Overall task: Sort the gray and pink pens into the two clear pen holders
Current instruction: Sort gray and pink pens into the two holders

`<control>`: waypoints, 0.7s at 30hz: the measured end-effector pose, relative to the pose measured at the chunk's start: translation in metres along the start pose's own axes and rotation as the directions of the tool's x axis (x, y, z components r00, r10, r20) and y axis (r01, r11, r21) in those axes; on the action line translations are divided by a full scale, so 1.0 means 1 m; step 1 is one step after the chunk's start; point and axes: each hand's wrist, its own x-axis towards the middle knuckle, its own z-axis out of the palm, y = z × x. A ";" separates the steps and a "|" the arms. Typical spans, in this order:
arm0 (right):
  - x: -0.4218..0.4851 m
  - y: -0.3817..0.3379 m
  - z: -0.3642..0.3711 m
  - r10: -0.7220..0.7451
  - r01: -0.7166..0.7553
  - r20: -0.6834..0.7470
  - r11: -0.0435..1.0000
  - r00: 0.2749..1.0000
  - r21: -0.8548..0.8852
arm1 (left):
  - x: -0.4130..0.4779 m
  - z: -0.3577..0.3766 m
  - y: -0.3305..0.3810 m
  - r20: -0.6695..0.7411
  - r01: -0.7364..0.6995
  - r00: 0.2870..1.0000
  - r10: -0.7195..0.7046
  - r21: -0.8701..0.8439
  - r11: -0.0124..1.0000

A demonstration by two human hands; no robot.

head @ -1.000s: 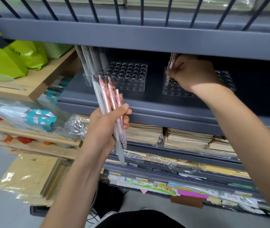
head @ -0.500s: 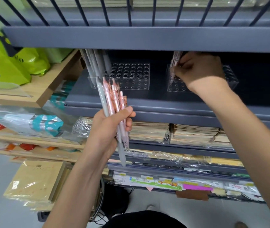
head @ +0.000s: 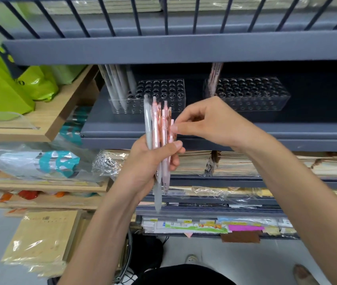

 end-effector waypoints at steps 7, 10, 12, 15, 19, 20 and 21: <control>-0.002 0.015 -0.013 0.189 -0.121 -0.239 0.954 0.953 0.274 | 0.007 0.003 -0.002 -0.039 0.035 0.999 -0.036 -0.029 0.999; -0.004 0.021 -0.016 0.242 -0.101 -0.319 0.911 0.916 0.401 | 0.010 0.007 -0.005 -0.035 0.039 0.999 -0.041 -0.048 0.998; -0.007 0.024 -0.013 0.244 -0.083 -0.278 0.870 0.929 0.487 | 0.011 0.013 -0.007 -0.033 0.032 0.999 -0.034 -0.069 0.997; -0.014 0.029 -0.013 0.191 -0.074 -0.163 0.837 0.968 0.542 | 0.014 0.020 -0.007 -0.031 0.037 0.999 -0.040 -0.089 0.995; -0.017 0.033 -0.029 0.150 0.062 -0.321 0.823 0.935 0.565 | 0.020 0.028 -0.008 -0.068 0.032 0.997 -0.039 -0.093 0.995; -0.016 0.034 -0.037 0.144 0.125 -0.420 0.826 0.896 0.550 | 0.021 0.030 -0.009 -0.085 0.025 0.996 -0.033 -0.097 0.995; -0.015 0.034 -0.046 0.135 0.185 -0.518 0.834 0.845 0.520 | 0.021 0.031 -0.009 -0.099 0.018 0.995 -0.028 -0.102 0.995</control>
